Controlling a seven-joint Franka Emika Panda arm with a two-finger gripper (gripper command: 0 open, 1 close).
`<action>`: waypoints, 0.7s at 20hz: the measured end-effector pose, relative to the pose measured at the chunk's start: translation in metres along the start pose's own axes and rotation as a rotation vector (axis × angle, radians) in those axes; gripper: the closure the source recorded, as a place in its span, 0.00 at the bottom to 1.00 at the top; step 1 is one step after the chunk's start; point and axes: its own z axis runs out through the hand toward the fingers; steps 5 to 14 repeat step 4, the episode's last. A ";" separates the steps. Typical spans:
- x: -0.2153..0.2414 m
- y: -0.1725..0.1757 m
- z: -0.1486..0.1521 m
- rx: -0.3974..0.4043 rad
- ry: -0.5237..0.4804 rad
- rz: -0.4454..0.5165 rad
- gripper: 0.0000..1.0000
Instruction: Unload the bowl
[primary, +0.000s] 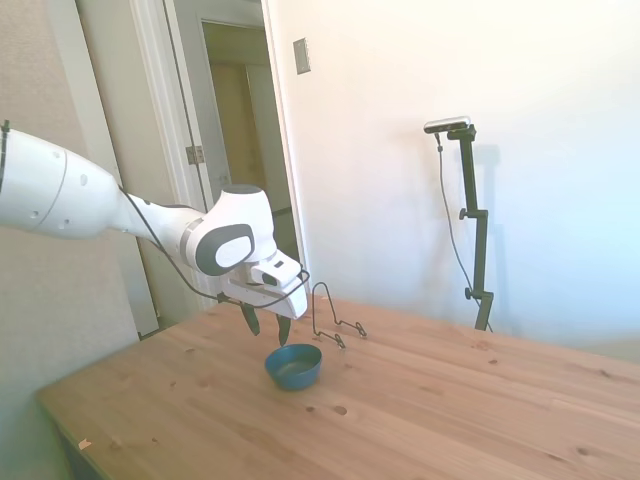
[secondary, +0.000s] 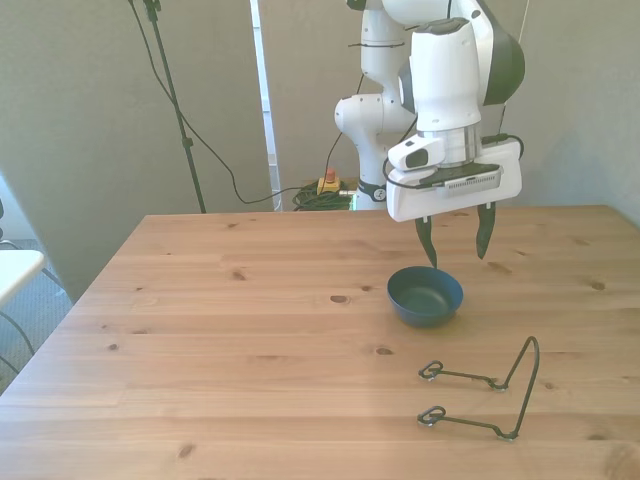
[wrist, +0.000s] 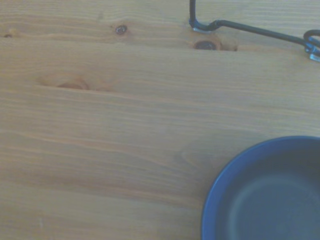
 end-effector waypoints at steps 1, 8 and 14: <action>-0.006 0.000 -0.008 0.007 0.014 -0.004 0.00; -0.027 0.003 -0.036 0.033 0.045 -0.020 0.00; -0.027 0.003 -0.036 0.033 0.045 -0.020 0.00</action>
